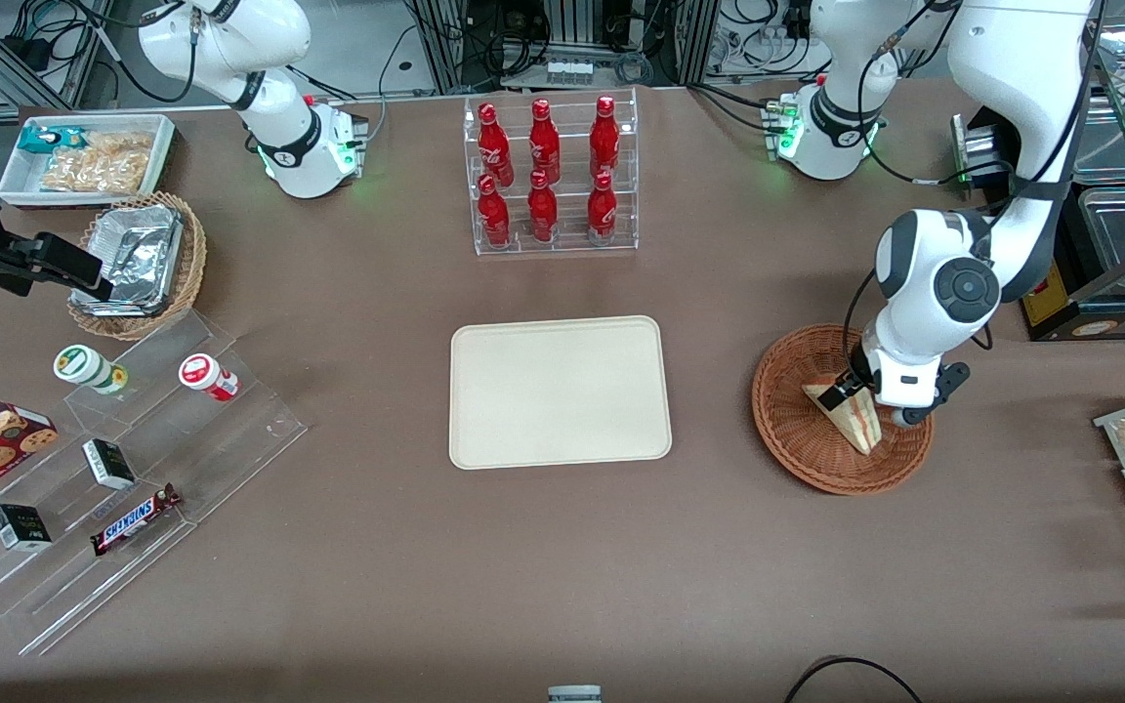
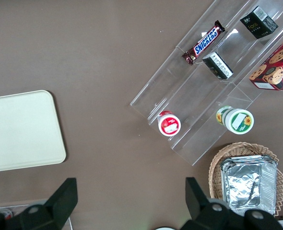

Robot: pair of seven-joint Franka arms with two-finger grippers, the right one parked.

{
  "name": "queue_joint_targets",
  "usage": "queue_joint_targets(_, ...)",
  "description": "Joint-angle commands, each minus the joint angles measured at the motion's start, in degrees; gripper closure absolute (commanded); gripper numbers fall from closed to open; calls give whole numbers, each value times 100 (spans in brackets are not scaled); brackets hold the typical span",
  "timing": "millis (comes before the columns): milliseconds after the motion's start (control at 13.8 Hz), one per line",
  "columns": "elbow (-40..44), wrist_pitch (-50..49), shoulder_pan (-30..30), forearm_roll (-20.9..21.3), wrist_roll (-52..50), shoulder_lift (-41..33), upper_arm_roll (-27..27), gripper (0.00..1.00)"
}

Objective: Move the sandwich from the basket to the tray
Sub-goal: 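Lower the open left gripper onto the wrapped sandwich and close it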

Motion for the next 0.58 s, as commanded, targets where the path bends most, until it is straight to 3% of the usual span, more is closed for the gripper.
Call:
queue_joint_targets(0,60,84,3,-52,-123,102,3,11)
queue_joint_targets(145,69,31,3,-52,-264,76,3,69)
queue_joint_targets(218,69,31,3,-44,-256,59,11,85)
queue_joint_targets(508,454,-642,-32,-44,-212,-91,3,89)
